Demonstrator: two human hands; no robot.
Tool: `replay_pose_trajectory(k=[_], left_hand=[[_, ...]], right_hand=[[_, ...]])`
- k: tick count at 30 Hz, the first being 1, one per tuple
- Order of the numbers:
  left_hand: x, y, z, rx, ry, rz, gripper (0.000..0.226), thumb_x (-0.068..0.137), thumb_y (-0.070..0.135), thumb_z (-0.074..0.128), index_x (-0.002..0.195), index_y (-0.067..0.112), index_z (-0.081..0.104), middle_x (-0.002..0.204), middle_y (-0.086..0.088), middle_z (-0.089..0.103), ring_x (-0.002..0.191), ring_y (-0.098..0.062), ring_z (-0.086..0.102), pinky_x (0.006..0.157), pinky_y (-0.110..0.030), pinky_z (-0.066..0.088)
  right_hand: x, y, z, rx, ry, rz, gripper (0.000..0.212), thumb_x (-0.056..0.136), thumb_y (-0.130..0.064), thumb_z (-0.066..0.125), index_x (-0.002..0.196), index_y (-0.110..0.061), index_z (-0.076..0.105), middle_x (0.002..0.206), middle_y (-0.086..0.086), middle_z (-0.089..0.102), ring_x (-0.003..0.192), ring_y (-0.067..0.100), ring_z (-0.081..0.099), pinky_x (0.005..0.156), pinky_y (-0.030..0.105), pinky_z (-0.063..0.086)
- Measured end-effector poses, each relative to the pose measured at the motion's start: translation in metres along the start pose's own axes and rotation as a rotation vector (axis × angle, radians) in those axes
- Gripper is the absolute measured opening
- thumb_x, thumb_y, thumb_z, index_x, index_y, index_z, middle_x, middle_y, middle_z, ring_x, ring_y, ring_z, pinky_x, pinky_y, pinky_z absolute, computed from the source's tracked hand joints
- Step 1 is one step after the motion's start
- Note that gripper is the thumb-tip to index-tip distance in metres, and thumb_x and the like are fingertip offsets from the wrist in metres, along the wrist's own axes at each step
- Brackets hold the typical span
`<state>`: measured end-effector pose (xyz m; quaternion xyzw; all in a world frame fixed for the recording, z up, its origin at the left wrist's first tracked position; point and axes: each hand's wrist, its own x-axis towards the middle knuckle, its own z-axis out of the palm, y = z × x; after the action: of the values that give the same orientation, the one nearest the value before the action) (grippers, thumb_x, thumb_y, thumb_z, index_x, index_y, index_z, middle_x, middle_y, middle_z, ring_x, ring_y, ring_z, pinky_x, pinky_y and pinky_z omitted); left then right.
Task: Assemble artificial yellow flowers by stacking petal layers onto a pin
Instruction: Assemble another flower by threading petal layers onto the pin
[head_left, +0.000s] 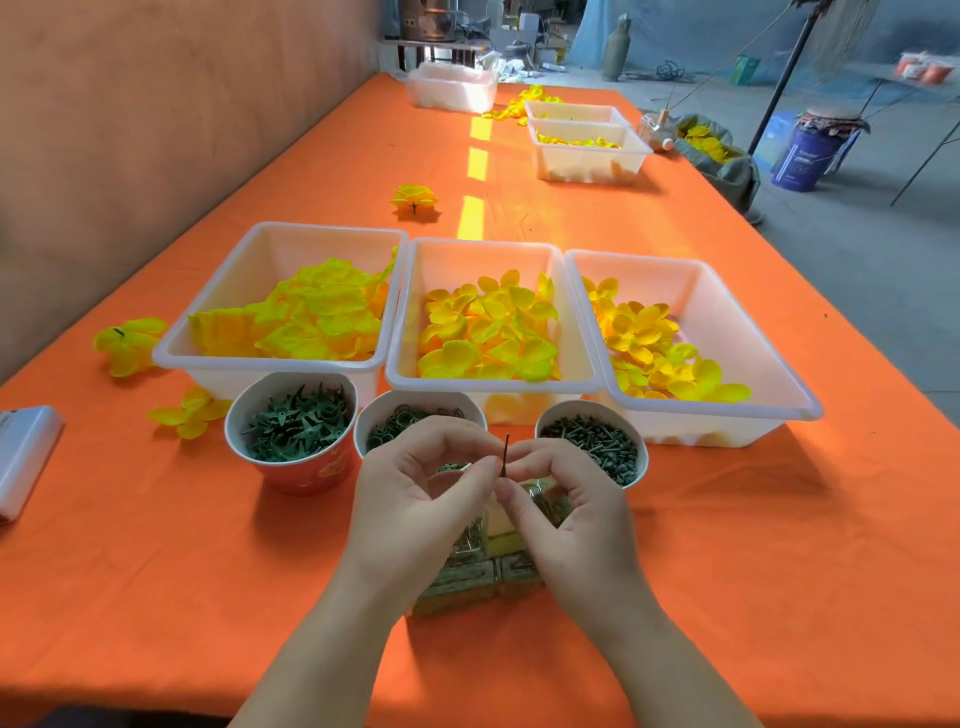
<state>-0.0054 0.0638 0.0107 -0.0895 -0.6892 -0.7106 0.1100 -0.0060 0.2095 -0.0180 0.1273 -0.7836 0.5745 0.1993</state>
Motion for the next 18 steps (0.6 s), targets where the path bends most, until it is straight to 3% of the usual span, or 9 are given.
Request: replay_pose_trajectory(k=[2,7,12,15,18], left_hand=[[0.0,0.001,0.001,-0.013,-0.014,-0.011,0.007,0.076,0.01,0.074,0.078,0.017,0.075,0.08,-0.006,0.071,0.079,-0.014,0.068,0.067,-0.019,0.051],[-0.002,-0.001,0.003,0.033,-0.043,-0.04,0.002,0.076,0.017,0.076,0.076,0.018,0.075,0.078,-0.006,0.07,0.078,-0.022,0.067,0.066,-0.029,0.055],[0.001,-0.003,0.001,0.069,-0.071,-0.056,0.005,0.076,0.017,0.077,0.076,0.021,0.074,0.078,-0.005,0.072,0.076,-0.022,0.07,0.066,-0.031,0.057],[0.004,-0.002,0.0,0.038,-0.114,-0.095,0.006,0.075,0.015,0.077,0.076,0.019,0.073,0.077,-0.005,0.071,0.071,-0.016,0.07,0.067,-0.028,0.057],[0.004,-0.003,-0.001,0.035,-0.127,-0.127,0.008,0.073,0.011,0.077,0.077,0.016,0.071,0.075,-0.004,0.07,0.074,-0.021,0.074,0.072,-0.04,0.062]], right_hand=[[0.0,-0.003,0.0,-0.019,-0.003,-0.023,0.007,0.085,-0.02,0.073,0.082,-0.021,0.066,0.095,-0.016,0.068,0.097,0.007,0.067,0.082,0.013,0.045],[-0.003,-0.006,-0.005,-0.005,-0.041,0.072,0.005,0.082,-0.03,0.075,0.082,-0.029,0.07,0.089,-0.016,0.072,0.09,0.007,0.068,0.075,0.013,0.046],[0.013,-0.015,-0.026,-0.039,-0.297,0.187,0.015,0.073,-0.046,0.075,0.085,-0.036,0.072,0.087,-0.015,0.074,0.084,0.008,0.069,0.074,0.023,0.053],[0.029,-0.013,-0.045,0.087,-0.417,0.285,0.023,0.071,-0.03,0.082,0.092,-0.025,0.073,0.093,-0.005,0.076,0.089,0.012,0.073,0.079,0.03,0.059],[0.049,-0.004,-0.058,0.108,-0.241,0.291,0.011,0.08,-0.012,0.079,0.088,-0.016,0.072,0.086,0.003,0.077,0.083,0.017,0.075,0.075,0.027,0.058]])
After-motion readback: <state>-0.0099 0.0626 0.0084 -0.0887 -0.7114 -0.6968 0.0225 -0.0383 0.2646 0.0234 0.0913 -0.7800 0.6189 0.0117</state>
